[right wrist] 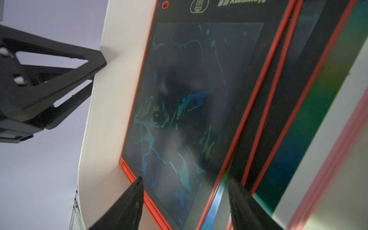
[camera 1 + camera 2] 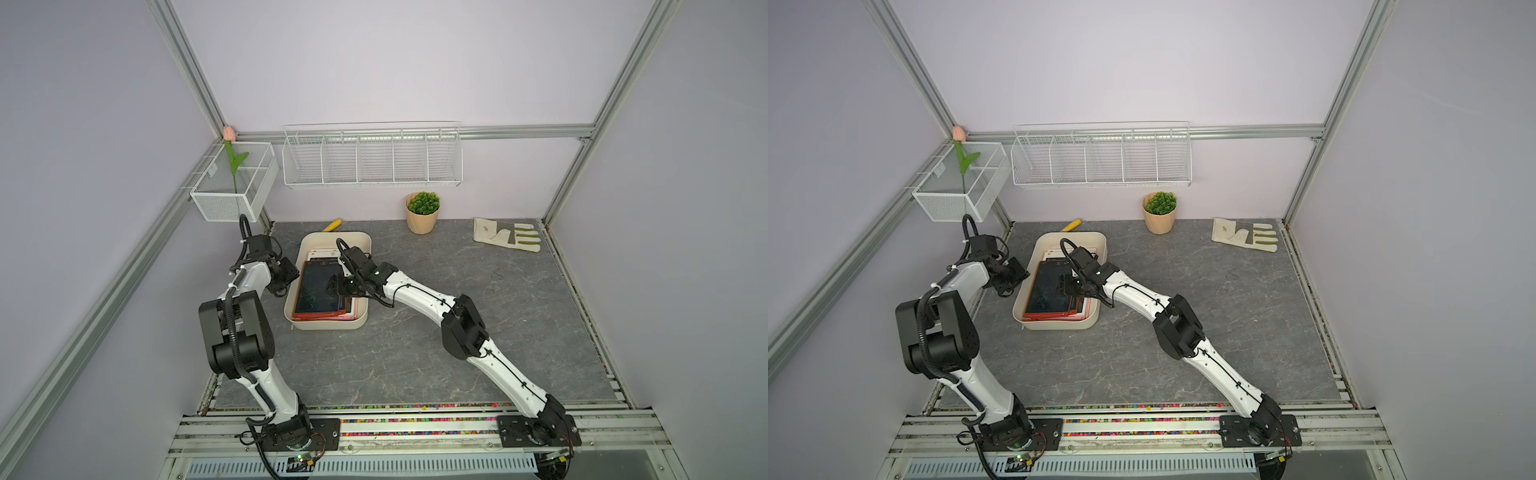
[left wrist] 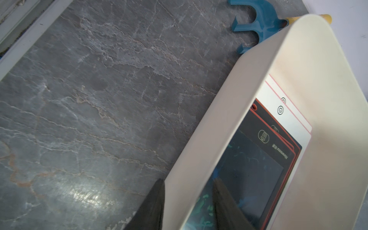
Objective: Take out the writing tablet from the storage box
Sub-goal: Pick up the writing tablet from the storage box.
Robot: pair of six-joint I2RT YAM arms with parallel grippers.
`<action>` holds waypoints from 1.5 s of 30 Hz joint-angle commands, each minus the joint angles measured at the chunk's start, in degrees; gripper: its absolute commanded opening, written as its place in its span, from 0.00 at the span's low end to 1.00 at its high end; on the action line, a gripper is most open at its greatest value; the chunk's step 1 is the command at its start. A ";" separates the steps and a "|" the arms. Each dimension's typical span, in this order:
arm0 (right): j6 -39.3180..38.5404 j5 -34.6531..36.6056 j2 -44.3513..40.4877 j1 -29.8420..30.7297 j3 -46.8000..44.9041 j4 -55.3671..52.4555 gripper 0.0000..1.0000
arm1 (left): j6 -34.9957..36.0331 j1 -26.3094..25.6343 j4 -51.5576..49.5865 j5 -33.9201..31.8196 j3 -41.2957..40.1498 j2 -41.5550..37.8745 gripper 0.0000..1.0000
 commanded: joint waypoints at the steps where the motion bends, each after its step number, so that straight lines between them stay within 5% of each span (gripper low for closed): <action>1: 2.87 1.48 1.96 0.23 0.98 -1.14 0.69 | -0.40 0.35 1.16 0.99 -0.86 0.93 0.40; 17: 8.79 1.36 6.61 0.32 3.87 -0.89 0.70 | -1.63 0.29 4.11 5.01 -1.95 3.67 0.35; 27: 17.07 -5.70 8.10 0.03 2.71 8.09 0.72 | -2.29 0.17 5.33 7.20 -2.91 3.83 0.32; 34: 20.53 -12.43 7.07 -0.21 -1.51 17.62 0.70 | -2.42 0.17 5.66 8.21 -3.11 4.17 0.32; 45: 16.87 -12.03 1.80 -1.20 -9.04 22.38 0.53 | -1.90 0.21 3.95 7.44 -1.63 4.16 0.32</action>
